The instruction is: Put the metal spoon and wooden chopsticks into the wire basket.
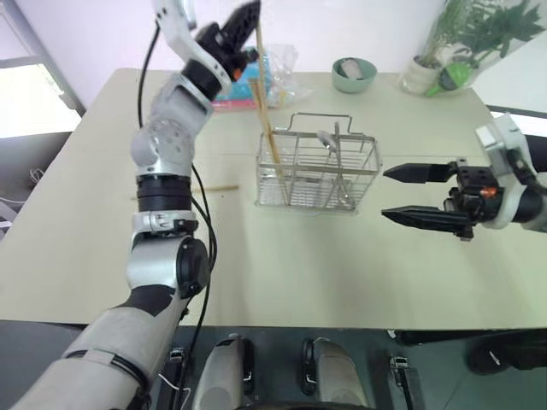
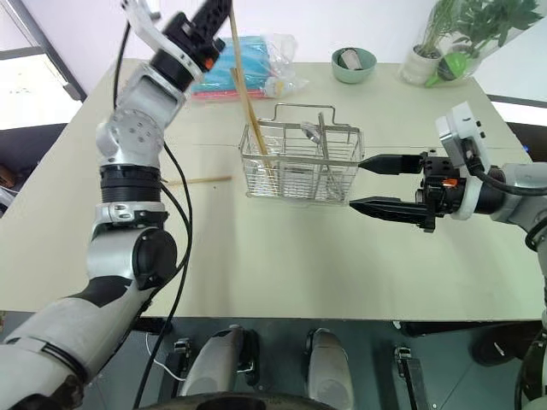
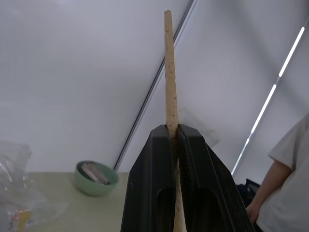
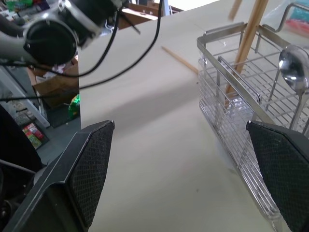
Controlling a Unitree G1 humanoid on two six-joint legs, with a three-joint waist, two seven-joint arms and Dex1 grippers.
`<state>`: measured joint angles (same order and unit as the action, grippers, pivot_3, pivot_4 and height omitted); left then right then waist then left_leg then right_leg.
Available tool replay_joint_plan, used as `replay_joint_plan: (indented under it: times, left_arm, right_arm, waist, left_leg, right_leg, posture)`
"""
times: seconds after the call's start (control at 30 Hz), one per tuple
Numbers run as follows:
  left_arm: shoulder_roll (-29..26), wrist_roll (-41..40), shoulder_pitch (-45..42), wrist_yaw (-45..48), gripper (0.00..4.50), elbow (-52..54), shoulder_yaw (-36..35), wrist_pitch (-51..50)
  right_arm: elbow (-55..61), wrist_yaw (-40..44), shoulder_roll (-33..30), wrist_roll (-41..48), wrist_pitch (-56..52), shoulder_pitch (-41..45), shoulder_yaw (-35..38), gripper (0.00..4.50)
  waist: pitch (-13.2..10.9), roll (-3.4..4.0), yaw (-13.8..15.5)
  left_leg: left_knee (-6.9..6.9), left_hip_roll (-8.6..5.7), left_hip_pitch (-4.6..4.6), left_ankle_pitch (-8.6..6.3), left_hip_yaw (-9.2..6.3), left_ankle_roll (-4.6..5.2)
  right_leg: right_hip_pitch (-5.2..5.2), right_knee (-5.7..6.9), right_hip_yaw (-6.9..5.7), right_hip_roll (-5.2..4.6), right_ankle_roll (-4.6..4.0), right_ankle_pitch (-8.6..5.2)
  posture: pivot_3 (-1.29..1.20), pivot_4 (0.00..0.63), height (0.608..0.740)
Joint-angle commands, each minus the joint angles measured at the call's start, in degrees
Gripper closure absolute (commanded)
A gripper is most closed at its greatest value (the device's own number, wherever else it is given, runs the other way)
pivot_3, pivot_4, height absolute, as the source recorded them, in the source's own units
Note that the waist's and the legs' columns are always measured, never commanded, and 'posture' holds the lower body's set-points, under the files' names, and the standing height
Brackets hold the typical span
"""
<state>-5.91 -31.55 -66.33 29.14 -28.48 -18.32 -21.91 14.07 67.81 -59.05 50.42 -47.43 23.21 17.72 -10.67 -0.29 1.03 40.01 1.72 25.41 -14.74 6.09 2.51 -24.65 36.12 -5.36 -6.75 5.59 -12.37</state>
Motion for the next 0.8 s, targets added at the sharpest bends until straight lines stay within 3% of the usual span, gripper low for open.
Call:
replay_joint_plan:
  times: [0.03,0.2,0.3,0.47,0.53,0.7,0.8]
  left_arm:
    - [2.1,2.5,1.3,1.3,4.48,0.1,3.9,4.0]
    - [4.8,3.1,4.9,0.0,4.48,1.0,5.6,4.2]
    - [5.0,2.4,6.3,-0.7,3.38,3.0,5.6,3.2]
    - [4.6,1.0,7.4,-1.5,0.81,8.0,6.1,0.2]
    - [4.2,0.5,7.6,-1.7,0.05,10.2,6.4,-1.1]
    - [-0.1,-2.3,6.9,-2.6,0.05,19.1,5.7,-7.6]
    - [-7.2,-4.1,5.8,-1.2,0.05,24.1,4.6,-12.6]
  right_arm:
    - [1.6,-1.6,0.3,1.7,-0.1,0.0,3.2,0.0]
    - [2.1,-2.6,0.6,1.9,0.4,-0.9,3.3,0.0]
    - [1.5,-2.9,0.8,1.8,0.6,-0.7,3.4,0.0]
    - [-0.1,-3.0,1.1,1.9,0.6,0.3,3.1,0.0]
    - [-0.5,-2.9,1.3,1.5,0.9,0.5,2.6,0.0]
    - [-1.7,-2.7,1.9,0.6,1.4,1.8,1.2,0.0]
    - [-2.2,-2.4,1.9,0.3,1.7,2.4,0.7,0.0]
  waist:
    - [0.0,0.0,0.0]
    - [0.0,-0.01,-0.2]
    - [0.0,-0.01,-0.3]
    - [0.0,-0.01,-0.2]
    - [0.0,-0.01,-0.1]
    - [0.0,-0.01,-0.3]
    - [0.0,0.0,-0.4]
  left_leg:
    - [0.0,0.0,0.01,-0.01,0.0,0.02]
    - [0.0,0.0,0.03,-0.03,-0.01,0.04]
    - [-0.01,0.02,0.03,-0.04,-0.01,0.06]
    - [-0.01,0.02,0.04,-0.04,-0.01,0.07]
    - [0.0,0.01,0.04,-0.05,-0.02,0.07]
    - [0.0,0.01,0.03,-0.05,-0.02,0.08]
    - [-0.03,0.03,0.03,-0.05,-0.02,0.08]
  right_leg:
    - [0.0,-0.02,0.0,-0.01,0.0,0.0]
    - [-0.02,-0.03,0.0,-0.02,-0.01,0.0]
    - [-0.04,-0.02,0.0,-0.02,-0.01,0.0]
    - [-0.05,-0.02,0.0,-0.03,-0.02,0.0]
    - [-0.03,-0.02,0.0,-0.04,-0.02,0.0]
    - [-0.04,-0.01,0.0,-0.03,-0.02,0.0]
    - [-0.06,0.0,0.01,-0.01,-0.02,0.0]
  posture:
    - [0.0,0.15,0.715]
    - [0.0,0.15,0.715]
    - [0.0,0.15,0.715]
    - [0.0,0.15,0.715]
    - [0.0,0.15,0.715]
    - [0.0,0.15,0.715]
    - [0.0,0.15,0.715]
